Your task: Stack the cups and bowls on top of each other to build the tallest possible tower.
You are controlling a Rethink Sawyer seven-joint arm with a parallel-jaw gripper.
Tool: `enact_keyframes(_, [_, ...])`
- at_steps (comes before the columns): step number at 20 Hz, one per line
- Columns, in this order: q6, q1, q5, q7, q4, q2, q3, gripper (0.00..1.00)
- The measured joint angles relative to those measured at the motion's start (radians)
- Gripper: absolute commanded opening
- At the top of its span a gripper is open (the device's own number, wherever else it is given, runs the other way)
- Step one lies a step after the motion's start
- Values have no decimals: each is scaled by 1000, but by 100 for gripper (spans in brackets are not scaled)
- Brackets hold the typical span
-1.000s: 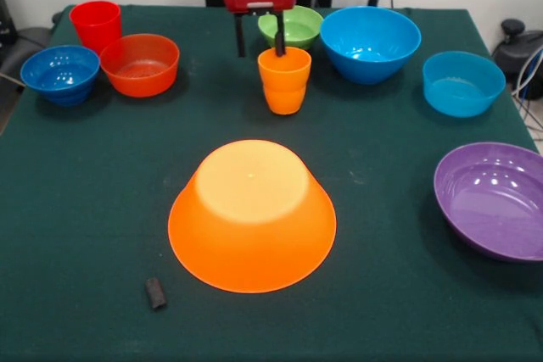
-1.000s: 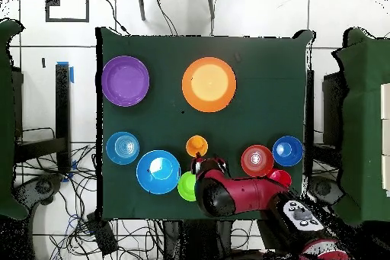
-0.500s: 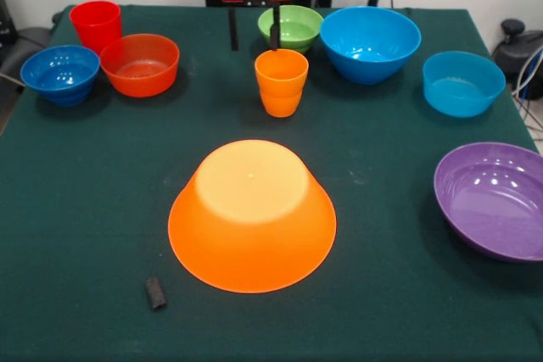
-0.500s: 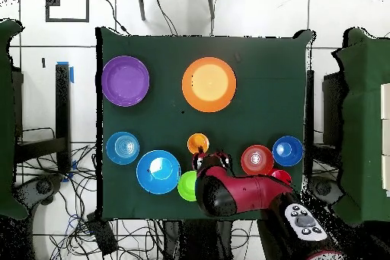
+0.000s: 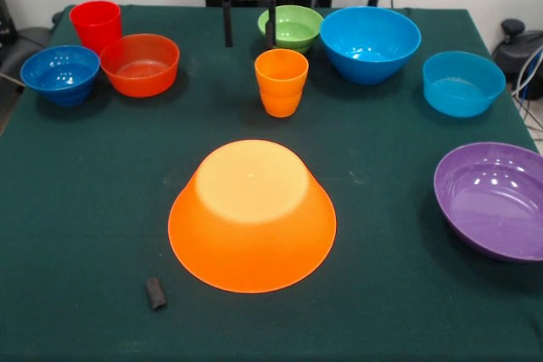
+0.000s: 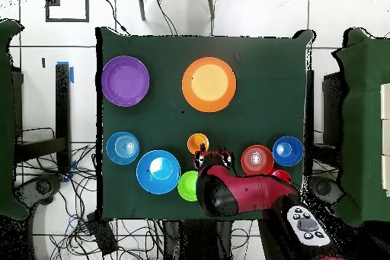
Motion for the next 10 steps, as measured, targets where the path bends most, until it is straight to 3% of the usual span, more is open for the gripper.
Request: enact_keyframes(10, [0,2,0,0,0,-12,4,100])
